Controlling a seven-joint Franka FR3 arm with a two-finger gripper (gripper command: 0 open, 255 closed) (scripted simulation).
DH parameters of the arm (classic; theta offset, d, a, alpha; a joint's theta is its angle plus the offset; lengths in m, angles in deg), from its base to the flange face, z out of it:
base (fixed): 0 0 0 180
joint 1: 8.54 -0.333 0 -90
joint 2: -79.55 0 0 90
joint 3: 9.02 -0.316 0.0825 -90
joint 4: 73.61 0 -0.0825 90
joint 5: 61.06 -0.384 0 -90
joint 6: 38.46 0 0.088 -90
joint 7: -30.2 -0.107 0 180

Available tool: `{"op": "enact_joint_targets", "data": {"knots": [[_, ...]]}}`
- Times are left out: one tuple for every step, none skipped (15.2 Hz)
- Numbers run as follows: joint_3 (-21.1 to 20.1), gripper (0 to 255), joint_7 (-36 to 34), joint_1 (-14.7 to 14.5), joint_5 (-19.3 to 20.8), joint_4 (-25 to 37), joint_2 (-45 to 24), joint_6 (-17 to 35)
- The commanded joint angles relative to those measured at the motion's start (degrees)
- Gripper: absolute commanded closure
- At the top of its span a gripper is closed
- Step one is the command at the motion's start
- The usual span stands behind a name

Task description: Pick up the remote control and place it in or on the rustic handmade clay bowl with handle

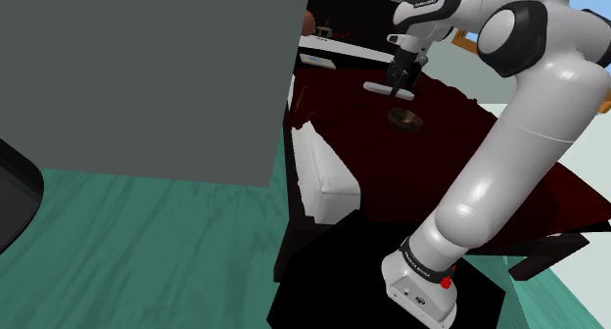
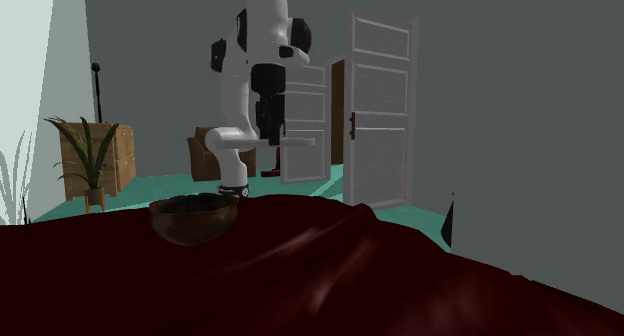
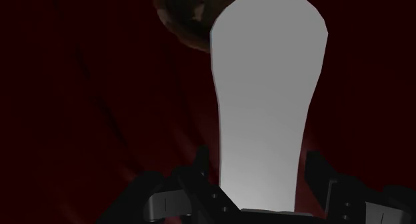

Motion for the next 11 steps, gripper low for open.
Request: {"op": "enact_joint_targets", "data": {"knots": [[1.1,255,3.2,1.8,-0.9,1.2,-1.1,-0.4],[1.7,255,4.8,2.7,-1.5,2.0,-1.9,-0.7],[2.2,255,6.4,3.8,-2.2,2.9,-2.8,-0.9],[2.7,255,8.1,4.9,-2.9,3.9,-3.7,-1.2],[3.1,255,9.8,6.0,-3.7,4.9,-4.7,-1.5],[3.5,255,11.4,7.2,-4.5,6.0,-5.8,-1.9],[3.9,255,13.1,8.5,-5.4,7.2,-7.0,-2.3],[4.2,255,14.7,9.8,-6.3,8.5,-8.2,-2.8],[4.4,255,16.4,11.2,-7.3,9.9,-9.4,-3.2],[4.6,255,18.0,12.7,-8.2,11.3,-10.8,-3.8],[4.8,255,19.6,14.2,-9.2,12.9,-12.1,-4.4]]}}
